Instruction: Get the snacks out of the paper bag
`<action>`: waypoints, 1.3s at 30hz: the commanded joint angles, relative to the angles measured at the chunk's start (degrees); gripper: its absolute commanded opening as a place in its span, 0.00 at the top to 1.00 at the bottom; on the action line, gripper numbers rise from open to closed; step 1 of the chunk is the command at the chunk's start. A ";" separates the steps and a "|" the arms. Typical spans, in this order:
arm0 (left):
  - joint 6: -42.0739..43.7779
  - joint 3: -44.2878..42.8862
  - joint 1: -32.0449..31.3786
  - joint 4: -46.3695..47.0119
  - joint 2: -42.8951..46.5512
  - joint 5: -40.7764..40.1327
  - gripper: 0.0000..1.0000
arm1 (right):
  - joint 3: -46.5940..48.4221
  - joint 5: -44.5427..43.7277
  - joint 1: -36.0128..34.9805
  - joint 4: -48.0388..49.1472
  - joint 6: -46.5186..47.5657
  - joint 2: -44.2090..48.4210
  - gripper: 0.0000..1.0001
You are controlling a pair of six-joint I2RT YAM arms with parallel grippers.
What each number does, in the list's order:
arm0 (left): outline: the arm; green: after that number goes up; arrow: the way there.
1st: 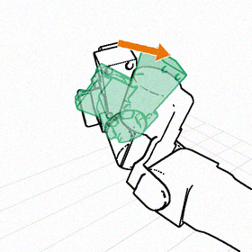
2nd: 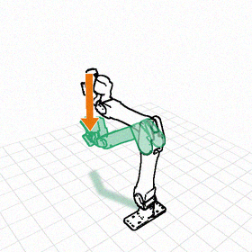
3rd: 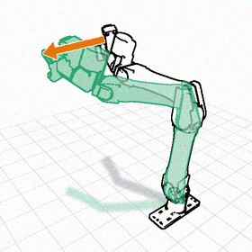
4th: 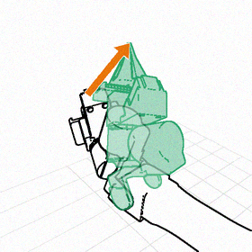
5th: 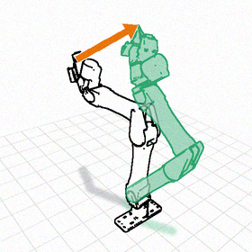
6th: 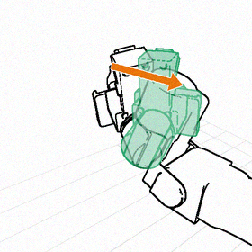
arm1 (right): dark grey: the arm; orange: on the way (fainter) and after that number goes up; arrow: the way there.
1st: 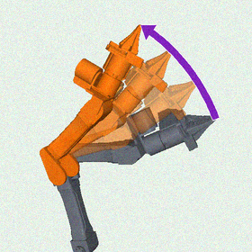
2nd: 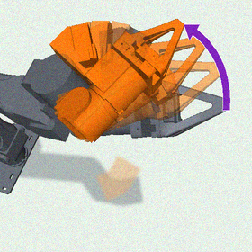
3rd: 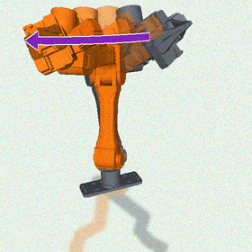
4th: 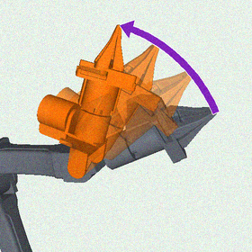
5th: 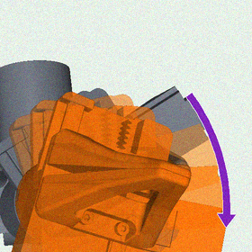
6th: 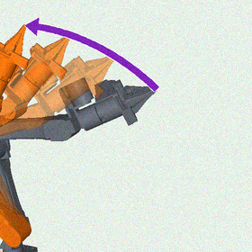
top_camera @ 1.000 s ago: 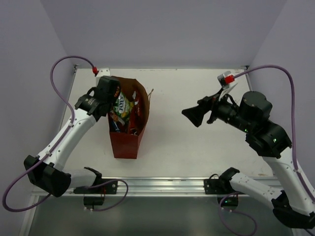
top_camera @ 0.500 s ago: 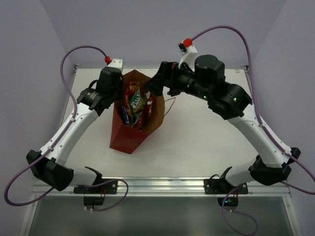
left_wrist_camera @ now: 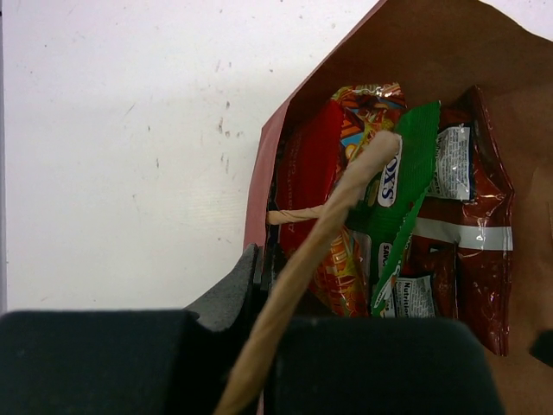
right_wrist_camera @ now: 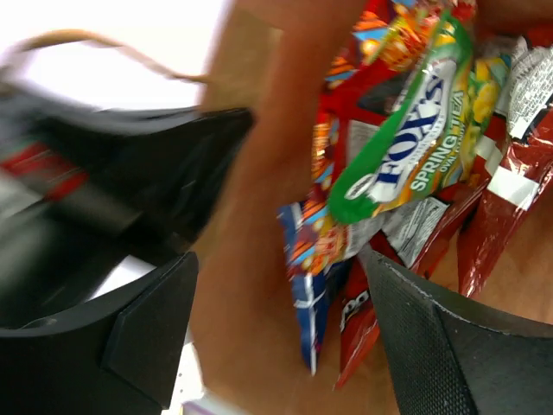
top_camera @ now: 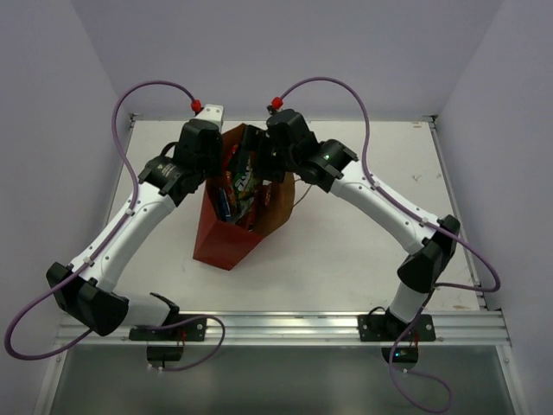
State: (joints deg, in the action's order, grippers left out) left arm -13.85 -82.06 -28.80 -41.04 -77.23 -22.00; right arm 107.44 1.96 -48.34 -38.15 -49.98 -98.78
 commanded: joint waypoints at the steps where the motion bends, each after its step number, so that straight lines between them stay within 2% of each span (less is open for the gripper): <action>1: 1.45 -2.05 -0.56 8.43 3.31 0.11 1.00 | 1.19 -3.70 -0.18 2.03 -3.55 -2.45 0.20; 12: 3.56 -1.17 -0.56 9.92 4.02 0.64 1.00 | -0.47 -10.74 0.87 3.52 -9.26 -7.92 0.30; 29: 4.09 1.11 -0.56 11.51 4.81 2.40 1.00 | -3.64 -10.66 2.81 7.13 -11.20 -10.20 0.42; 32: 4.09 1.03 -0.56 11.51 4.72 2.66 1.00 | -3.46 -10.13 2.81 8.00 -11.11 -11.34 0.47; 37: 4.27 1.20 -0.65 11.51 4.90 2.93 1.00 | -2.15 -8.73 2.81 8.53 -10.49 -12.92 0.63; 38: 4.35 1.29 -0.56 11.42 4.90 2.93 1.00 | -1.97 -8.46 2.81 8.53 -10.06 -12.93 0.68; 39: 4.35 1.38 -0.56 11.50 4.90 2.93 1.00 | -1.88 -7.94 2.81 8.53 -9.97 -12.58 0.79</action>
State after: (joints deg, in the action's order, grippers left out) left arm -10.85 -79.81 -28.97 -38.33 -75.35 -19.70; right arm 103.79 -6.26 -45.63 -31.48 -60.05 -111.74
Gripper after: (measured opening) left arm 0.019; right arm 0.282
